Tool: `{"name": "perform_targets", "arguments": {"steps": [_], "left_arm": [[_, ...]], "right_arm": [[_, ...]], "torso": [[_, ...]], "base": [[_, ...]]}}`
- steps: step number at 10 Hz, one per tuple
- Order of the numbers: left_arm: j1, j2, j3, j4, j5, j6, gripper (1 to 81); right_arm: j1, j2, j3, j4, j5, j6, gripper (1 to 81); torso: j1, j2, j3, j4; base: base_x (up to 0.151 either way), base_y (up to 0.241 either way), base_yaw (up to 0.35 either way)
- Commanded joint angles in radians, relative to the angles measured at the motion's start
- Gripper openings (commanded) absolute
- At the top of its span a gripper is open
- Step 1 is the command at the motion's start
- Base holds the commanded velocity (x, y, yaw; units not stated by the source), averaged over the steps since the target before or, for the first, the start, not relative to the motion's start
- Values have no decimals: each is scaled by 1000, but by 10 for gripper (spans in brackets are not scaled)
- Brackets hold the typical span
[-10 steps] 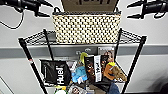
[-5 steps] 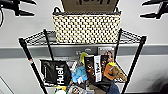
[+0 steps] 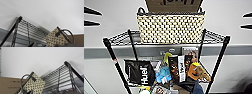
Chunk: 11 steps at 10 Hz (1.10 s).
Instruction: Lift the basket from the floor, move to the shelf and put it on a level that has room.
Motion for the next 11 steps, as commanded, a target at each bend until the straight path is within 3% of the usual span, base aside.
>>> {"name": "perform_targets", "arguments": {"steps": [1,8,11], "left_arm": [[-60,-47,16,90,58,-6,811],[229,-176,19,191,35,11,811],[365,-205,19,202,-33,38,811]], "right_arm": [[50,-41,12,-52,-65,-2,811],[-238,-90,-45,-158,-72,-7,811],[-368,-103,-59,-188,-59,-14,811]], "torso": [[0,0,0,0],[0,0,0,0],[-1,0,0,0]], "base": [[0,0,0],[0,0,0],[0,0,0]]}}
